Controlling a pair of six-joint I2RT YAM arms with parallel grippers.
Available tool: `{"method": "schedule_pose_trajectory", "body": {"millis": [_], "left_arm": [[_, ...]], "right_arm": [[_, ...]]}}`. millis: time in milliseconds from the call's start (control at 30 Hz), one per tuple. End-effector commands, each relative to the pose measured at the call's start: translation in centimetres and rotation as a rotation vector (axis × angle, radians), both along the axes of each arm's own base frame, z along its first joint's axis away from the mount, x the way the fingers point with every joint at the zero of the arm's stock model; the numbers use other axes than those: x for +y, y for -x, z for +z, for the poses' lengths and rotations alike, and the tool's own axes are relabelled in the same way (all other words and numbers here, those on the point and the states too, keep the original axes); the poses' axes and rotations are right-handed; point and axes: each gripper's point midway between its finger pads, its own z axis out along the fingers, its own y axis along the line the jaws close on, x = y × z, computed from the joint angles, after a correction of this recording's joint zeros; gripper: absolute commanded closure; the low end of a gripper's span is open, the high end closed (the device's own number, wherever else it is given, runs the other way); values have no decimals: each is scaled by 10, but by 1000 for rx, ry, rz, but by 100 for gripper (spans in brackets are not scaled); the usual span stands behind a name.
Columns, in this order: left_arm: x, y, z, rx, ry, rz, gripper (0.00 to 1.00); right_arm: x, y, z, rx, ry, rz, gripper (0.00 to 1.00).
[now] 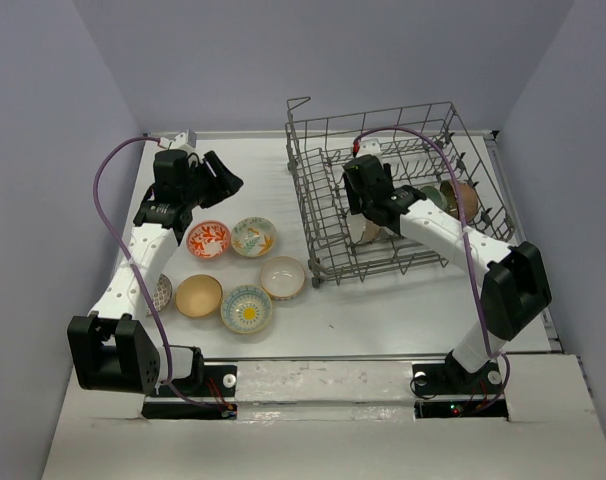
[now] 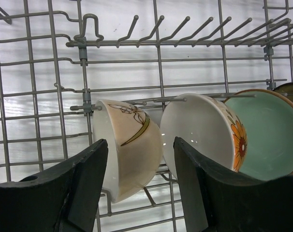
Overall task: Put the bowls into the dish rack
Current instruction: Insert the bowl into the dish rack, then pick up the bowl from the dish rack.
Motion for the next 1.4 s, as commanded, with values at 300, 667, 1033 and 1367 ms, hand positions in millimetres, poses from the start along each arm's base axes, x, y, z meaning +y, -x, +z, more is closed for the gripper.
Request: {"method": "schedule_pose_trajectory", "body": {"millis": [300, 667, 1033, 1367], "left_arm": [[-2, -3, 17, -64, -4, -14, 36], [-2, -2, 17, -68, -5, -16, 36], [-3, -1, 16, -65, -3, -21, 36], [-2, -2, 15, -63, -5, -17, 36]], "right_arm": [[-26, -7, 67, -221, -77, -212, 33], [-94, -2, 43, -178, -105, -425, 34], [-111, 2, 6, -69, -151, -443, 39], [-99, 1, -28, 33, -171, -403, 39]]}}
